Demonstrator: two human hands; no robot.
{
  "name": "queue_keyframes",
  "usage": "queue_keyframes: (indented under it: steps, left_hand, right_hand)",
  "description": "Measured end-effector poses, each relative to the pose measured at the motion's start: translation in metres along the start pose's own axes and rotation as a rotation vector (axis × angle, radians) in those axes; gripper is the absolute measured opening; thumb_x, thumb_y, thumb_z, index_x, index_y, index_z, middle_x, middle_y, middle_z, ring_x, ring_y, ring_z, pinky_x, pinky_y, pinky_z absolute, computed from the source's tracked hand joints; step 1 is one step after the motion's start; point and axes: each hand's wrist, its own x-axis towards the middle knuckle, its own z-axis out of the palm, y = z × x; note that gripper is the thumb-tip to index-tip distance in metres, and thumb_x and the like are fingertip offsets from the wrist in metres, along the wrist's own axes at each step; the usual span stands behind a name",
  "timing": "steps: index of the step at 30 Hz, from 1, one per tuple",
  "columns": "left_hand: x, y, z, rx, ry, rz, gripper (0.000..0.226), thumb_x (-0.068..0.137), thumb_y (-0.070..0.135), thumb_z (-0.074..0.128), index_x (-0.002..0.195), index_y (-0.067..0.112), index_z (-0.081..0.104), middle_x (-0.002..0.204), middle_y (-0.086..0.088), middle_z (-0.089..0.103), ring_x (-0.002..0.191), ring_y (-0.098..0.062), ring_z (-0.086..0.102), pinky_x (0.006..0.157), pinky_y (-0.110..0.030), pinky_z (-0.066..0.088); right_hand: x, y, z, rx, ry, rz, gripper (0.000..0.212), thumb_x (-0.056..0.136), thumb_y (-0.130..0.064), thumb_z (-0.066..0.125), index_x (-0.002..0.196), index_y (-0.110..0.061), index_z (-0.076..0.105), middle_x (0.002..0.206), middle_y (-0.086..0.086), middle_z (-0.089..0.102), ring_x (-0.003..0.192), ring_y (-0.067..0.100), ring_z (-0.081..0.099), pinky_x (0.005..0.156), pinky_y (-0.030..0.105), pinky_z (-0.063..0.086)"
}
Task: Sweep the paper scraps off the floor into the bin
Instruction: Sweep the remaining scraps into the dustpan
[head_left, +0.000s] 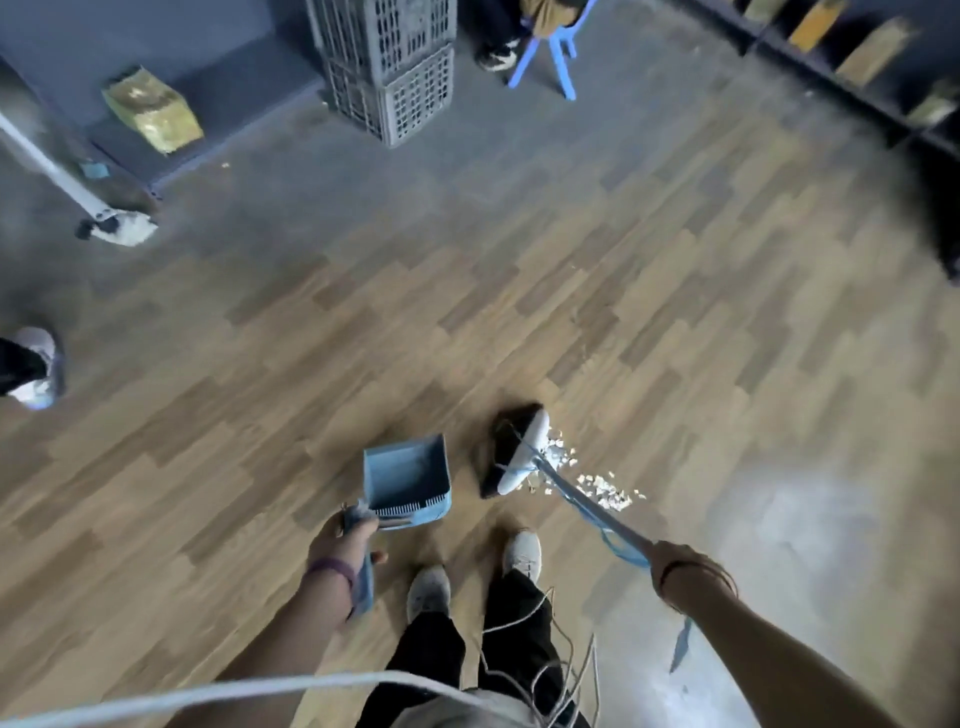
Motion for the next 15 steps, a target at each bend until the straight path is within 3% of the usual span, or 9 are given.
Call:
queue_keyframes:
  steps: [3,7,9,12,15]
  left_hand:
    - [-0.007,-0.002,0.011,0.052,-0.043,0.015,0.012,0.09,0.004,0.058,0.092,0.015,0.057,0.1,-0.008,0.055,0.027,-0.005,0.052,0.032,-0.011,0.038]
    - [-0.016,-0.001,0.029,0.147,-0.106,0.025,0.022,0.09,0.002,0.057,0.109,0.014,0.055,0.096,-0.008,0.057,0.026,-0.008,0.05,0.032,-0.011,0.04]
    - [-0.021,-0.002,0.039,0.193,-0.133,0.054,0.022,0.089,0.0,0.056,0.108,0.012,0.055,0.096,-0.01,0.056,0.03,-0.013,0.052,0.031,-0.012,0.041]
    - [-0.032,-0.005,0.055,0.247,-0.154,0.078,0.023,0.09,-0.002,0.055,0.109,0.011,0.056,0.093,-0.01,0.056,0.049,-0.024,0.052,0.031,-0.013,0.041]
    - [-0.042,-0.012,0.072,0.289,-0.161,0.089,0.022,0.089,-0.004,0.055,0.107,0.009,0.056,0.085,-0.009,0.056,0.045,-0.023,0.053,0.03,-0.013,0.04]
  right_hand:
    - [-0.014,0.019,0.019,0.049,-0.019,0.069,0.063,0.084,-0.007,0.035,0.141,-0.034,0.036,0.123,0.008,0.061,0.111,0.026,0.061,0.085,0.032,0.05]
    - [-0.034,0.05,0.03,0.099,-0.033,0.171,0.047,0.09,-0.013,0.032,0.133,-0.021,0.049,0.124,0.006,0.061,0.111,0.024,0.06,0.085,0.028,0.047]
    - [-0.038,0.068,0.038,0.135,-0.046,0.219,0.046,0.087,-0.017,0.032,0.127,-0.019,0.054,0.116,0.004,0.063,0.099,0.022,0.06,0.078,0.027,0.045]
    - [-0.042,0.094,0.049,0.184,-0.05,0.26,0.054,0.077,-0.016,0.031,0.124,-0.023,0.056,0.101,0.0,0.063,0.087,0.022,0.058,0.072,0.028,0.042]
    - [-0.039,0.124,0.069,0.229,-0.047,0.218,0.063,0.076,-0.009,0.032,0.13,-0.037,0.047,0.093,0.003,0.063,0.084,0.025,0.065,0.069,0.031,0.052]
